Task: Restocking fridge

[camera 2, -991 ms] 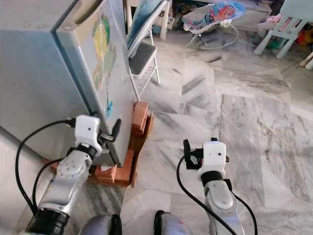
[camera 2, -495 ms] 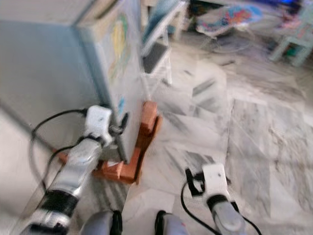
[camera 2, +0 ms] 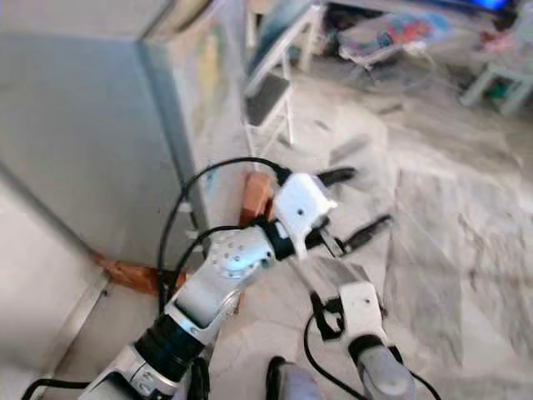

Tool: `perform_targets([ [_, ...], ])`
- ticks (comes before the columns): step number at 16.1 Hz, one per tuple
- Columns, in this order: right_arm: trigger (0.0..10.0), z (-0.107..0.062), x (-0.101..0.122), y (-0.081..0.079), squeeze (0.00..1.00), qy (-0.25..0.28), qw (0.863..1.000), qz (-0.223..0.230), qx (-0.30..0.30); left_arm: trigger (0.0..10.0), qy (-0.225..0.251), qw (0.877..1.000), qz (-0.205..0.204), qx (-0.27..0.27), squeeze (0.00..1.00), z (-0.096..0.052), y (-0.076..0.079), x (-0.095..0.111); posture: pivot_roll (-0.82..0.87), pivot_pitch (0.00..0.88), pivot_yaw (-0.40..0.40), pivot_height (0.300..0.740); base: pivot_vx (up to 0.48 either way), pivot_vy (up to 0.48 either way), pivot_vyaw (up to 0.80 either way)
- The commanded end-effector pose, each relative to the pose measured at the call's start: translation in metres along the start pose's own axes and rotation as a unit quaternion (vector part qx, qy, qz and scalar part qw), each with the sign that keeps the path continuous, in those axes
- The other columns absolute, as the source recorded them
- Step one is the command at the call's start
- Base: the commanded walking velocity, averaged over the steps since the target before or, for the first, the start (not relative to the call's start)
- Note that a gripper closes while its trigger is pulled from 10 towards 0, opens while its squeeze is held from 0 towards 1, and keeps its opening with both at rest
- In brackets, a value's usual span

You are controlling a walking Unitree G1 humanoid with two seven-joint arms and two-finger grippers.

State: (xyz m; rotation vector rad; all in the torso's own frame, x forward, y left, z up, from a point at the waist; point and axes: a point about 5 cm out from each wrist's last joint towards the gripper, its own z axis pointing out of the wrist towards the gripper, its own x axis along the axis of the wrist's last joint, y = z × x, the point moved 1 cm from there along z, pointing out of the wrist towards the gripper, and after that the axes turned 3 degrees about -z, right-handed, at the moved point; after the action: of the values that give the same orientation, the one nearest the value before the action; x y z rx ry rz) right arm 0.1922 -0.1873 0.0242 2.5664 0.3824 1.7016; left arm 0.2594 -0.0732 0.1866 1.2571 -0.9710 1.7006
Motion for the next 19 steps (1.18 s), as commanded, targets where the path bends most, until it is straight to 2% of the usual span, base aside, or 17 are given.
perform_targets([
  [1,10.0,0.002,0.002,0.002,0.0,0.0,1.0,-0.003,-0.003,10.0,0.009,1.0,-0.02,-0.011,0.0,0.01,0.014,-0.002,0.06,0.134,-0.043,0.74,0.0,0.0,0.0],
  [2,10.0,0.003,0.002,0.002,0.0,0.001,1.0,-0.001,-0.004,10.0,-0.003,0.999,-0.036,0.031,0.0,0.002,-0.002,-0.009,0.06,0.135,-0.041,0.74,0.0,0.0,0.0],
  [3,10.0,0.003,0.002,0.001,0.0,0.0,1.0,0.001,-0.004,10.0,-0.017,0.997,-0.03,0.063,0.0,-0.009,-0.016,-0.015,0.06,0.135,-0.039,0.74,0.0,0.0,0.0],
  [4,10.0,0.004,0.001,0.001,0.0,0.0,1.0,0.002,-0.005,10.0,-0.039,0.994,-0.029,0.096,0.0,-0.026,-0.032,-0.026,0.07,0.135,-0.038,0.74,0.0,0.0,0.0],
  [5,10.0,0.005,0.001,0.001,0.0,-0.001,1.0,0.003,-0.004,10.0,-0.068,0.988,-0.006,0.137,0.0,-0.048,-0.048,-0.038,0.08,0.135,-0.037,0.74,0.0,0.0,0.0],
  [6,10.0,0.006,0.0,0.001,0.0,-0.002,1.0,0.003,-0.004,10.0,-0.086,0.983,0.005,0.161,0.0,-0.059,-0.056,-0.045,0.08,0.135,-0.037,0.74,0.0,0.0,0.0],
  [7,10.0,0.006,0.0,0.001,0.0,-0.001,1.0,0.003,-0.004,10.0,-0.106,0.977,0.039,0.179,0.0,-0.07,-0.063,-0.051,0.08,0.134,-0.039,0.74,0.0,0.0,0.0],
  [9,10.0,0.007,-0.001,0.002,0.0,-0.002,1.0,0.0,-0.003,10.0,-0.149,0.948,0.026,0.279,0.0,-0.107,-0.083,-0.068,0.08,0.137,-0.042,0.74,0.0,0.0,0.0],
  [10,10.0,0.007,-0.001,0.002,0.0,-0.002,1.0,0.0,-0.003,10.0,-0.157,0.94,0.03,0.302,0.0,-0.118,-0.086,-0.07,0.08,0.139,-0.045,0.74,0.0,0.0,0.0],
  [11,10.0,0.007,-0.001,0.003,0.0,-0.004,1.0,-0.002,-0.001,10.0,-0.175,0.924,0.023,0.34,0.0,-0.137,-0.087,-0.077,0.08,0.143,-0.049,0.74,0.0,0.0,0.0],
  [13,10.0,0.008,-0.002,0.003,0.0,-0.005,1.0,-0.004,0.001,10.0,-0.198,0.91,0.022,0.363,0.0,-0.152,-0.085,-0.085,0.08,0.144,-0.052,0.74,0.0,0.0,0.0],
  [15,10.0,0.008,-0.001,0.003,0.0,-0.004,1.0,-0.006,0.002,10.0,-0.211,0.888,0.035,0.407,0.0,-0.168,-0.09,-0.088,0.08,0.144,-0.054,0.74,0.0,0.0,0.0],
  [16,10.0,0.008,-0.001,0.003,0.0,-0.005,1.0,-0.007,0.002,10.0,-0.212,0.883,0.039,0.416,0.0,-0.171,-0.091,-0.088,0.08,0.144,-0.054,0.74,0.0,0.0,0.0],
  [17,10.0,0.008,-0.001,0.003,0.0,-0.004,1.0,-0.008,0.003,10.0,-0.209,0.878,0.034,0.43,0.0,-0.173,-0.095,-0.087,0.08,0.143,-0.056,0.74,0.0,0.0,0.0],
  [19,10.0,0.01,0.0,0.003,0.0,-0.004,1.0,-0.011,0.003,10.0,-0.188,0.874,0.037,0.446,0.0,-0.163,-0.108,-0.079,0.08,0.141,-0.056,0.74,0.0,0.0,0.0],
])
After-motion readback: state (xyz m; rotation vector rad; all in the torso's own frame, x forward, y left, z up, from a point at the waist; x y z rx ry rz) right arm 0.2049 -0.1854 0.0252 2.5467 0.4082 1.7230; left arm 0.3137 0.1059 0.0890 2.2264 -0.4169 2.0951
